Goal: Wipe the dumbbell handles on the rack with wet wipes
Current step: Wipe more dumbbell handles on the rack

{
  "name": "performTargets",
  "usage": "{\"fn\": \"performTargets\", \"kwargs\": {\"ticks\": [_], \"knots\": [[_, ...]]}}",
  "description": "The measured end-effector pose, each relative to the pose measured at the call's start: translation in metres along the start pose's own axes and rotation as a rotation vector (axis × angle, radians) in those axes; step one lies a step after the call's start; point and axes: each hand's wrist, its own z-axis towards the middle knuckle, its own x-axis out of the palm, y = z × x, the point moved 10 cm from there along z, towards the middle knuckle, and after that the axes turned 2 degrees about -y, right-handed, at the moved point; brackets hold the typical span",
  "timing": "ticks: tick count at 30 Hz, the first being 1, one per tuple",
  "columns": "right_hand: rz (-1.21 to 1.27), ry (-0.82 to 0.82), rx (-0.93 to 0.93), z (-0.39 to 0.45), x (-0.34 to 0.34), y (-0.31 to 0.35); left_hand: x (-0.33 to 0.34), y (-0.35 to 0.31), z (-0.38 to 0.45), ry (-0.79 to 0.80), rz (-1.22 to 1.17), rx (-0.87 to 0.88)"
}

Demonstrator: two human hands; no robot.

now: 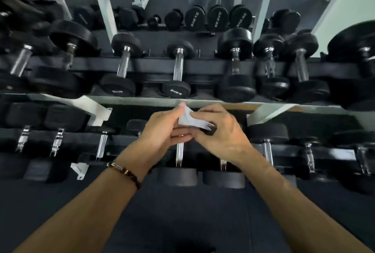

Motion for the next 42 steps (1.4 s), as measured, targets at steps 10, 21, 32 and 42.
{"fn": "performTargets", "kwargs": {"ticks": [10,21,32,42], "knots": [[0.159,0.018,0.213,0.134,0.003,-0.022,-0.023,-0.071,0.117,0.08,0.246,0.143],[0.086,-0.106,0.222,0.265,0.016,-0.071,-0.068,-0.082,0.22,-0.178,1.079,0.244],[-0.204,-0.313,0.142,0.314,0.043,-0.096,-0.076,-0.072,0.244,-0.151,0.969,0.169],[-0.323,-0.093,-0.244,0.282,0.067,-0.071,-0.078,-0.066,0.242,-0.171,0.929,0.183]]}}
